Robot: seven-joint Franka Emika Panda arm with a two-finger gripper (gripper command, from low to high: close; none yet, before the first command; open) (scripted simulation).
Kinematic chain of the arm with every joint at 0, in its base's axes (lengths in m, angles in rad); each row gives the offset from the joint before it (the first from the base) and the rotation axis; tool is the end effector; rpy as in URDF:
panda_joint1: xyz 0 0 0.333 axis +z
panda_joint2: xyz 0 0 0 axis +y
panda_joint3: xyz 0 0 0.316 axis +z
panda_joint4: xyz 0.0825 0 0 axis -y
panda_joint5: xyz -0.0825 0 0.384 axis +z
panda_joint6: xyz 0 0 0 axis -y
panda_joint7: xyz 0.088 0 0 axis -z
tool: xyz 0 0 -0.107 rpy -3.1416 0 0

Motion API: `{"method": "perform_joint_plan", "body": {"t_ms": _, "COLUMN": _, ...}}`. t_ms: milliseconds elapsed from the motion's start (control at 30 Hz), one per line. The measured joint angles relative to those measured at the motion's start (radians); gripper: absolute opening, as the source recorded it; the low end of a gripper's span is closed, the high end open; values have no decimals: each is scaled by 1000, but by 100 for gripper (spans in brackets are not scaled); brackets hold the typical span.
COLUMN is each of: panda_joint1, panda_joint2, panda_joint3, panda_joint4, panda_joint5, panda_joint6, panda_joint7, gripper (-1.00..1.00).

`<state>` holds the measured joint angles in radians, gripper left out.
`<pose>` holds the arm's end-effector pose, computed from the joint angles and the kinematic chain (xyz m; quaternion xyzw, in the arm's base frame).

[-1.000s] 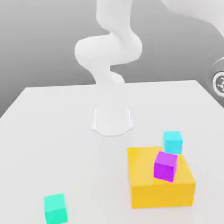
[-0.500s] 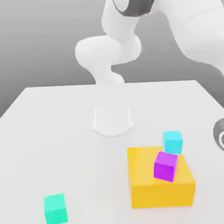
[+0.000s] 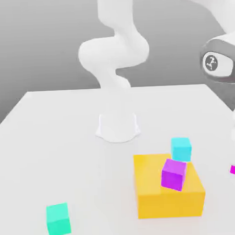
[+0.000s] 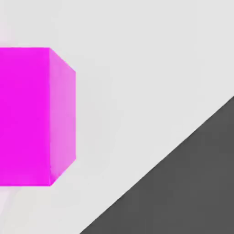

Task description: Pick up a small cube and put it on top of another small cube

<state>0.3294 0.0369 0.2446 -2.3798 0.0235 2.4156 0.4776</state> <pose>0.4184 0.2709 0.3064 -0.9992 -0.0393 0.0062 0.0106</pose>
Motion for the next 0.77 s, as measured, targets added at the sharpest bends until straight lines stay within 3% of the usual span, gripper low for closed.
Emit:
{"method": "perform_joint_plan", "body": {"t_ms": 467, "panda_joint1": 45, "panda_joint2": -515, "panda_joint3": -42, "panda_joint4": -421, "panda_joint5": 113, "panda_joint6": -90, "panda_joint7": -157, "gripper": -100}}
{"method": "perform_joint_plan", "body": {"t_ms": 667, "panda_joint1": 37, "panda_joint2": -402, "panda_joint3": -22, "panda_joint4": -508, "panda_joint5": 117, "panda_joint6": 109, "panda_joint7": -161, "gripper": -100}}
{"method": "perform_joint_plan", "body": {"t_ms": 700, "panda_joint1": 34, "panda_joint2": -381, "panda_joint3": -17, "panda_joint4": -515, "panda_joint5": 117, "panda_joint6": 138, "panda_joint7": -161, "gripper": 100}}
{"method": "perform_joint_plan", "body": {"t_ms": 767, "panda_joint1": 34, "panda_joint2": -381, "panda_joint3": -17, "panda_joint4": -515, "panda_joint5": 117, "panda_joint6": 138, "panda_joint7": -161, "gripper": 100}}
